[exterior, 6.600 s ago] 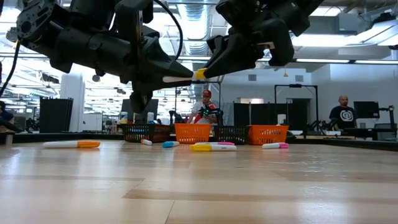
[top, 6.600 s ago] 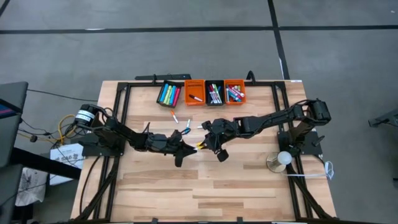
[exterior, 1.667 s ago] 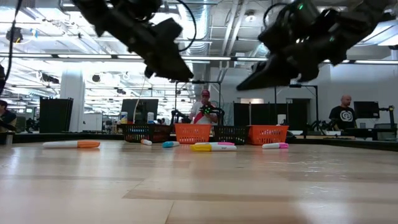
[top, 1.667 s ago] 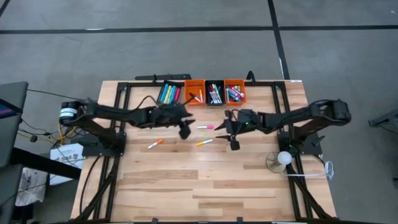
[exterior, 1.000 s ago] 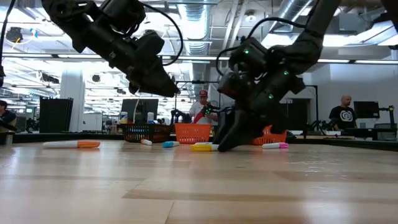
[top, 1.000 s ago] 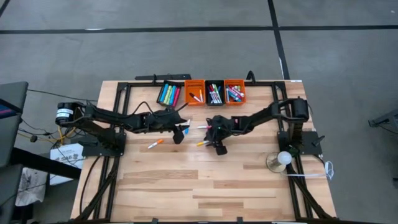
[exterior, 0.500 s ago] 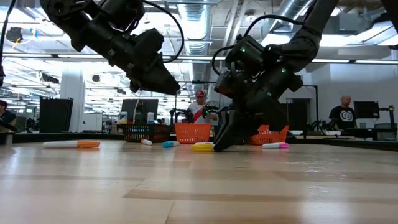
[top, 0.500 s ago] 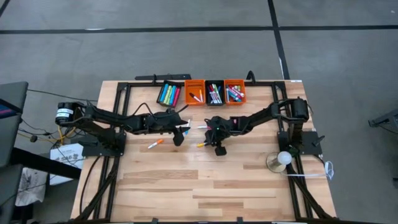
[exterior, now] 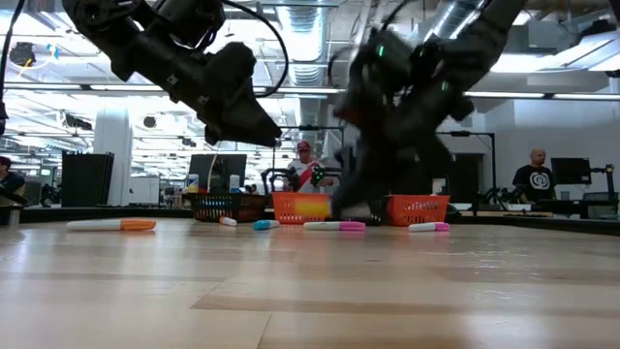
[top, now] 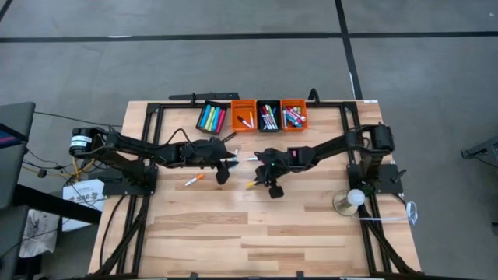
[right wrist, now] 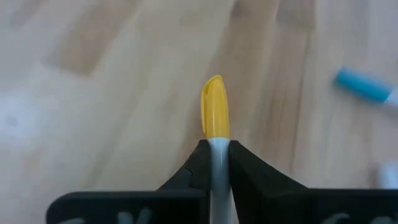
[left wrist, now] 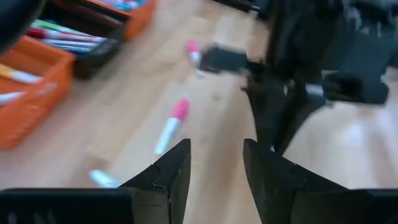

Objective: Pick & Place Markers
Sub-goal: Put the small yellow highlighter pen into the left orange basket

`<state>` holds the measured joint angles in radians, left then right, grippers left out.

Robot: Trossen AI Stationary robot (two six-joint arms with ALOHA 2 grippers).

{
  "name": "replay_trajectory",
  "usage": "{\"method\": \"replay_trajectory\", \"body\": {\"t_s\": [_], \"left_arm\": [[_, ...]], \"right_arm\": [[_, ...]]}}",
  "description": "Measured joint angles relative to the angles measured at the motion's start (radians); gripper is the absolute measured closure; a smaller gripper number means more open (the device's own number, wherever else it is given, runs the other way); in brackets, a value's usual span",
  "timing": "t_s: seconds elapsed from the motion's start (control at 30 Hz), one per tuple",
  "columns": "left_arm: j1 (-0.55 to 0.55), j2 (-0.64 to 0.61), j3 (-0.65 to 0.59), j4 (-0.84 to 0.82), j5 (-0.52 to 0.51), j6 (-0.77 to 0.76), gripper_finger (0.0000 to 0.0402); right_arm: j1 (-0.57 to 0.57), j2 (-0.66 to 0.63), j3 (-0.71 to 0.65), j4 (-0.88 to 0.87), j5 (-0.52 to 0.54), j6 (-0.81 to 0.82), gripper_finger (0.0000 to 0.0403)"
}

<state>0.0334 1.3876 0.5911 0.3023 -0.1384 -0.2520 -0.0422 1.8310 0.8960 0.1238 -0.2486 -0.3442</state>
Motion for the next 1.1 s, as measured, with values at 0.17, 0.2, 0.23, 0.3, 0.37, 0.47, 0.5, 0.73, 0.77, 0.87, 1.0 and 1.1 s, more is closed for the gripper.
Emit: {"method": "replay_trajectory", "body": {"t_s": [0.17,0.2,0.23,0.3,0.37,0.47,0.5,0.73,0.77,0.87,1.0,1.1], "left_arm": [[-0.001,0.0,0.0,0.047,0.112,0.011,0.0259],[-0.003,0.002,0.0,0.064,0.122,0.022,0.0259],[-0.007,0.004,0.001,0.078,0.126,0.037,0.0259],[-0.02,0.016,0.001,0.108,0.131,0.073,0.0259],[-0.035,0.033,0.001,0.13,0.133,0.115,0.0259],[-0.052,0.059,0.001,0.183,0.135,0.192,0.0259],[-0.057,0.067,0.001,0.202,0.138,0.227,0.0259],[-0.121,0.121,0.001,0.412,0.157,0.45,0.0259],[-0.127,0.123,0.001,0.434,0.157,0.467,0.0259],[-0.14,0.124,0.001,0.482,0.154,0.504,0.0259],[-0.152,0.124,0.001,0.539,0.155,0.51,0.0259],[-0.158,0.124,0.001,0.559,0.153,0.536,0.0259]], "right_arm": [[0.031,-0.101,0.0,-0.002,-0.003,0.022,0.0375],[0.039,-0.124,0.001,0.005,-0.003,0.022,0.0373],[0.047,-0.145,0.001,0.014,-0.004,0.023,0.0371],[0.064,-0.184,0.001,0.019,-0.007,0.023,0.0371],[0.079,-0.221,0.001,0.032,-0.009,0.023,0.0377],[0.097,-0.278,0.001,0.043,-0.011,0.023,0.0379],[0.102,-0.295,0.001,0.042,-0.01,0.023,0.0379],[0.122,-0.372,0.001,0.054,-0.011,0.023,0.0374],[0.122,-0.376,0.001,0.053,-0.011,0.023,0.0377],[0.12,-0.379,0.001,0.058,-0.011,0.023,0.0379],[0.12,-0.361,0.003,0.079,-0.011,0.023,0.0373],[0.12,-0.343,0.001,0.09,-0.011,0.023,0.0371]]}}
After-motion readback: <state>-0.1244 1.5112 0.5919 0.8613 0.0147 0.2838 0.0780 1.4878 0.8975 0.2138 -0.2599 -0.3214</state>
